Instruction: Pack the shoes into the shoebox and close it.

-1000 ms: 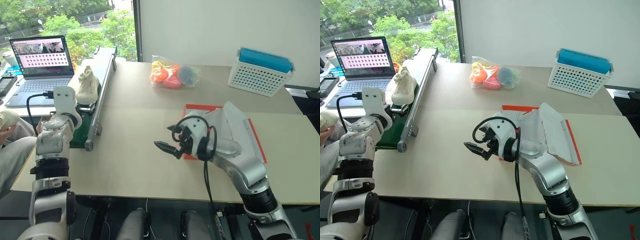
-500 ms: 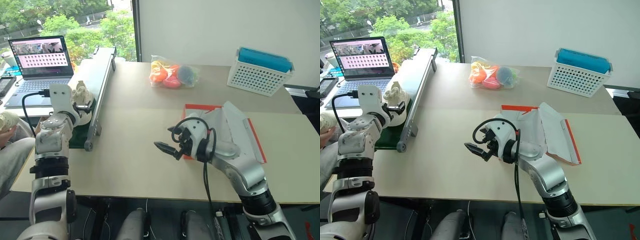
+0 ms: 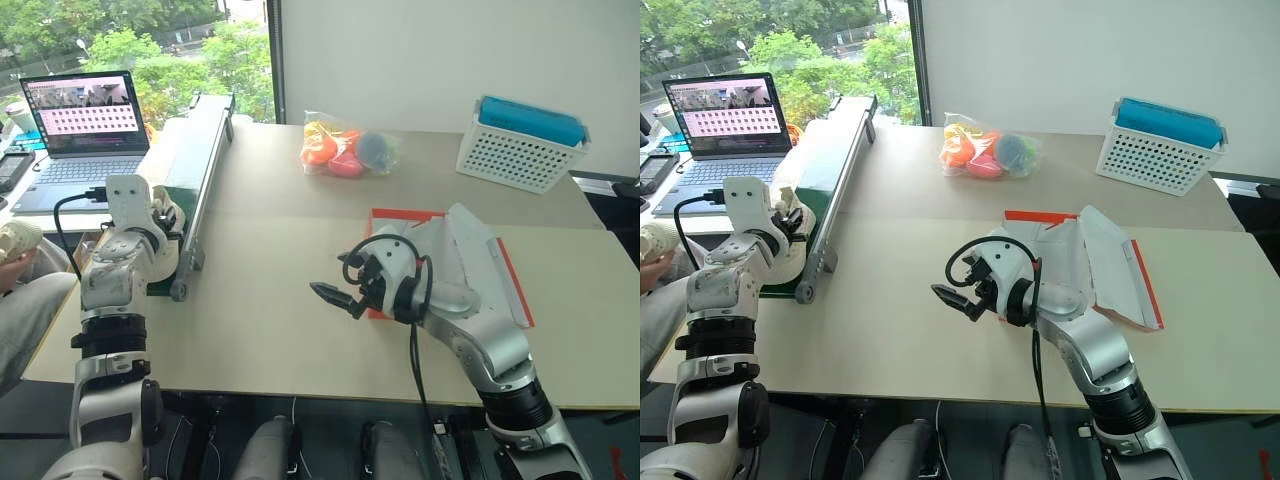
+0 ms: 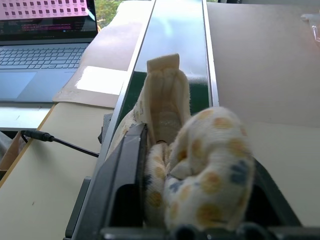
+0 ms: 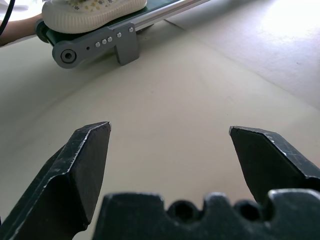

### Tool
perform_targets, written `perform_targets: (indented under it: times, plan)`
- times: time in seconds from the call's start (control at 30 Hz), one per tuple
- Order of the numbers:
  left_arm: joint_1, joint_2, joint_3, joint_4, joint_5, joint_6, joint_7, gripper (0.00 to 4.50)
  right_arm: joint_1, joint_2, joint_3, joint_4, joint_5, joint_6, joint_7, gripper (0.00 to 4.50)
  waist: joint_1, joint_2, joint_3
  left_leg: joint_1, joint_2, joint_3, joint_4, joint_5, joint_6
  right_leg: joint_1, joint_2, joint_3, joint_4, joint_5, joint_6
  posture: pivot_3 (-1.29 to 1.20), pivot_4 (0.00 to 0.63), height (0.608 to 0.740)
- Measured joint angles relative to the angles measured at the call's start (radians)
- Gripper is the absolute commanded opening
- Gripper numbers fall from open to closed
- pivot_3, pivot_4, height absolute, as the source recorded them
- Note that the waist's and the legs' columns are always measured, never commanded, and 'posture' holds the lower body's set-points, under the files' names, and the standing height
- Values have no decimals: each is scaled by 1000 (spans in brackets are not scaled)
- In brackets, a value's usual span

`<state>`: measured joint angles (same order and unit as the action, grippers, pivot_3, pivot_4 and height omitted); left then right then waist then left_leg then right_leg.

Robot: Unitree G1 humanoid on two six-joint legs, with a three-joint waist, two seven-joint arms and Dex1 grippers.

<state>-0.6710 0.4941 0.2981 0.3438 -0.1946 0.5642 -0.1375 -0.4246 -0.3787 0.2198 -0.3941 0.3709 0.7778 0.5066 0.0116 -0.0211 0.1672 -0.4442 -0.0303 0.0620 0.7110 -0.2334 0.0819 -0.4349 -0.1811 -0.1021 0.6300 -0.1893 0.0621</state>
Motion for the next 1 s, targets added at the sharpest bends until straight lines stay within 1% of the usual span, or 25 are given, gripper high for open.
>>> perform_targets:
  times: [0.27,0.37,0.43,0.57,0.63,0.73,0.8,0.9,0.93,1.0]
  plan:
    - [-2,-4,0,1,-4,0,-1,737,0,4,0,21,-15,0,-10,4500,0,0,0,0,0,0,0,0,0,0,0,0,0,0,0,0,150,699]
    - [-7,-21,15,1,-14,-8,0,737,-1,6,0,34,-19,0,-16,4500,0,0,0,0,0,0,0,0,0,0,0,0,0,0,0,0,150,699]
    - [-19,-48,50,1,-51,-18,-1,737,-2,9,-4,38,-25,0,-21,4500,0,-1,0,-1,0,0,0,0,0,0,0,0,0,0,0,0,150,699]
    - [-69,-127,156,-29,-222,21,-28,737,-26,58,-50,79,-28,-1,-63,4500,-1,-2,1,-1,0,0,0,0,0,0,0,0,0,0,0,0,150,699]
    - [-85,-159,162,-69,-287,53,-39,737,-59,101,-100,114,-22,-1,-104,4500,-2,-2,1,-1,0,0,0,0,0,0,0,0,0,0,0,0,150,699]
    - [-107,-227,149,-132,-350,99,-30,737,-144,212,-242,214,30,34,-205,4500,-4,-2,1,-1,0,0,0,0,0,1,0,0,0,0,0,0,150,699]
    - [-114,-273,122,-161,-373,127,-28,737,-221,296,-360,301,88,88,-289,4500,-6,-2,1,-1,0,0,0,0,0,1,1,0,1,0,0,0,150,699]
    - [-115,-317,78,-173,-389,154,-27,737,-300,363,-475,374,177,173,-359,4500,-9,-2,1,-1,0,0,0,1,0,1,2,0,4,0,-1,0,150,699]
    - [-115,-346,60,-179,-394,166,-27,737,-339,396,-537,417,239,233,-392,4500,-13,-2,1,-1,0,1,0,1,0,1,2,1,4,0,-1,0,150,699]
    - [-115,-389,24,-191,-399,183,-27,737,-389,432,-618,466,315,312,-442,4500,-14,-2,1,-2,0,0,0,1,0,0,2,0,4,0,-1,0,150,699]
